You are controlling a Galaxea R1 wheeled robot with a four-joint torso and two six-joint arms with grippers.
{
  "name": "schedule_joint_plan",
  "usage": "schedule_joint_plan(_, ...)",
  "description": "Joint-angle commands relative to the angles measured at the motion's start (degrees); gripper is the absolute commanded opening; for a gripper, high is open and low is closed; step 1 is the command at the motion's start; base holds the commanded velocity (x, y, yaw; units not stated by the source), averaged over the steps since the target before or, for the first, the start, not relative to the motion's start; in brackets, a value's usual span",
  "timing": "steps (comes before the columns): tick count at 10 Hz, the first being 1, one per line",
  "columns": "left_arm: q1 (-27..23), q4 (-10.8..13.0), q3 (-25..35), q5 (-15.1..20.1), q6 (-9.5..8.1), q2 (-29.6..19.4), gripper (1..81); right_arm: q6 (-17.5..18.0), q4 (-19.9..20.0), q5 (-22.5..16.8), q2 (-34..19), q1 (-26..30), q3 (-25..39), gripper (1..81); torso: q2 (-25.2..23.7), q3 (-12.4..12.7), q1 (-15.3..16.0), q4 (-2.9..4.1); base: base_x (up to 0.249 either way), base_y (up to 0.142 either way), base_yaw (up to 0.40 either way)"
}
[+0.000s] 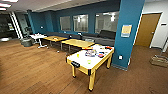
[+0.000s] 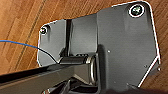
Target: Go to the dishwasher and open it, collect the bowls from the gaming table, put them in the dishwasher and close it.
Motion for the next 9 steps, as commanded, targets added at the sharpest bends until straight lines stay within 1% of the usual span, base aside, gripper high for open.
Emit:
schedule_joint_plan(1, -2.73, 0.28, 0.05, 2.88, 0.02, -0.59, 81.1, -0.12, -0.46, -3.00, -0.10, 2.81, 0.53, 81.1, 0.00, 0.00, -0.02, 0.00, 0.108, 0.081, 0.000)
schedule_joint_plan(3, -2.73, 0.46, 0.05, 2.97, 0.02, -0.59, 81.1, -0.12, -0.46, -3.00, -0.01, 2.81, 0.53, 81.1, -0.02, 0.02, -0.02, 0.00, 0.131, 0.080, 0.000)
schedule_joint_plan(7, -2.73, 0.46, -0.03, 2.88, 0.02, -0.59, 81.1, -0.12, -0.46, -3.00, -0.01, 2.55, 0.44, 81.1, -0.02, 0.02, -0.05, 0.00, 0.174, 0.072, 0.000)
schedule_joint_plan(9, -2.65, 0.46, -0.03, 2.88, 0.02, -0.59, 81.1, -0.12, -0.46, -3.00, -0.01, 2.54, 0.44, 81.1, -0.02, 0.02, -0.05, 0.00, 0.193, 0.000, 0.000)
